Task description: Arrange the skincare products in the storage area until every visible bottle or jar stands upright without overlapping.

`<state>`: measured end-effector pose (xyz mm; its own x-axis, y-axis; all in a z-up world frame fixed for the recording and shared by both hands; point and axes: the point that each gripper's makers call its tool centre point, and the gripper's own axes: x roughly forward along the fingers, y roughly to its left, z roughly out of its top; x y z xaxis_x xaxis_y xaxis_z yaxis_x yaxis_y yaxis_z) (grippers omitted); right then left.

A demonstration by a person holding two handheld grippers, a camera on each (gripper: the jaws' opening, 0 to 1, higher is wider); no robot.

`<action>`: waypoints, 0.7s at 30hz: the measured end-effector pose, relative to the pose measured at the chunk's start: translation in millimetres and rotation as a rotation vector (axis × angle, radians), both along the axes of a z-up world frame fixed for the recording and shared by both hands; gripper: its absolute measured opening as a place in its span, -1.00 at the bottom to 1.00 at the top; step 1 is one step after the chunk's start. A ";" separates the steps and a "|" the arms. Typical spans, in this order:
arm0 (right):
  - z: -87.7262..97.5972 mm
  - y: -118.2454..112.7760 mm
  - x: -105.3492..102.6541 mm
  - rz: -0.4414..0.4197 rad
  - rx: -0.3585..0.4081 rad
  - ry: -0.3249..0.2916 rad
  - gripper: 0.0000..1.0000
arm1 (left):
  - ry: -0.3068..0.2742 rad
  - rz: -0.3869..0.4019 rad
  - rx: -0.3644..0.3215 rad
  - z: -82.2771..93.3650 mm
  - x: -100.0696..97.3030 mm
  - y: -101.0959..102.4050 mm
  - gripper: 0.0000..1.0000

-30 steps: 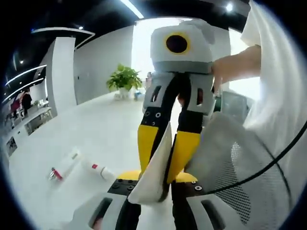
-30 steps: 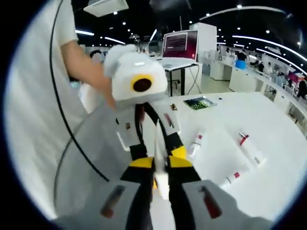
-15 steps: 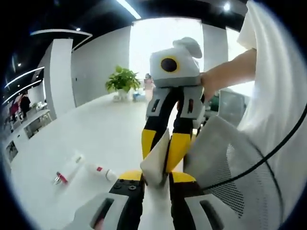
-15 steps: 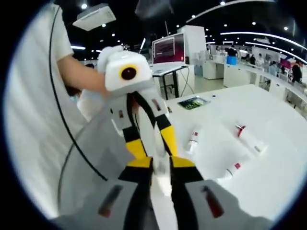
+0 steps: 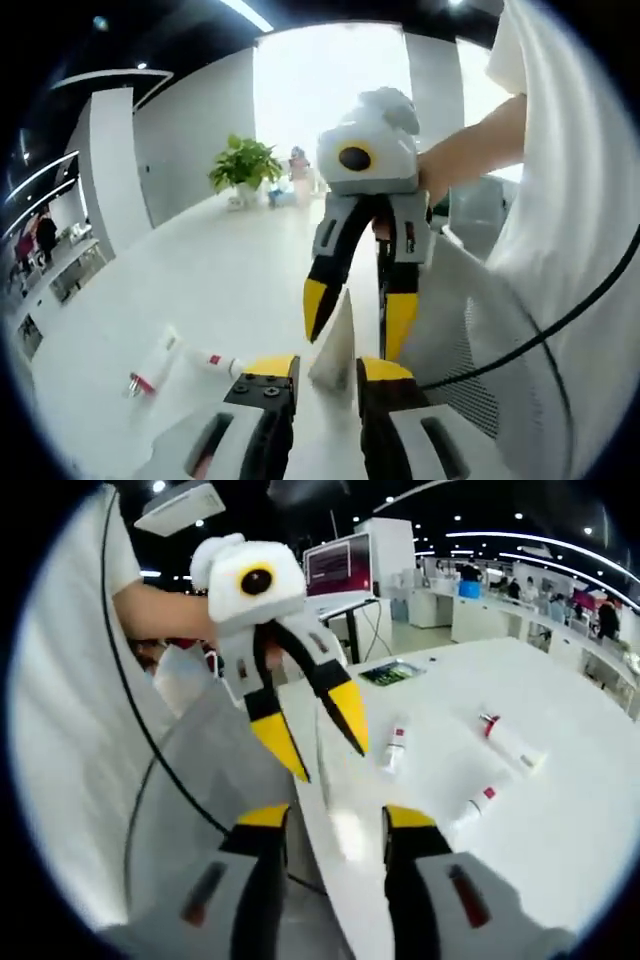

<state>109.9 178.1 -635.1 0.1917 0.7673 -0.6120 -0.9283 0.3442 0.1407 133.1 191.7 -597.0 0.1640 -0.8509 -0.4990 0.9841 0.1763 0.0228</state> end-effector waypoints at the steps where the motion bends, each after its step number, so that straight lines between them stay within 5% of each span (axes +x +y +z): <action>1: -6.0 -5.2 -1.5 -0.027 -0.028 0.011 -0.15 | -0.011 -0.001 -0.001 5.1 2.2 -1.2 -0.52; 6: -25.1 -25.1 -1.0 -0.149 -0.105 -0.003 0.04 | -0.033 -0.094 0.062 10.0 -2.6 -12.2 -0.52; 11: -28.2 -47.6 9.4 -0.283 -0.177 -0.122 -0.02 | -0.042 -0.164 0.196 -5.1 -7.4 -13.2 -0.64; 14: -28.4 -61.9 16.2 -0.347 -0.223 -0.202 -0.17 | 0.013 -0.195 0.238 -10.3 -14.9 -11.0 -0.82; 17: -28.0 -69.9 22.4 -0.396 -0.253 -0.247 -0.17 | -0.009 -0.198 0.261 -8.9 -9.9 -12.1 -0.84; 21: -33.1 -71.9 32.7 -0.454 -0.232 -0.204 -0.17 | -0.008 -0.215 0.281 -8.8 -10.8 -12.8 -0.88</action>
<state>142.6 106.1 -668.1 0.6049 0.4288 -0.6709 -0.6795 0.7173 -0.1542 122.3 178.9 -605.8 0.0007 -0.6962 -0.7179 0.9976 -0.0494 0.0489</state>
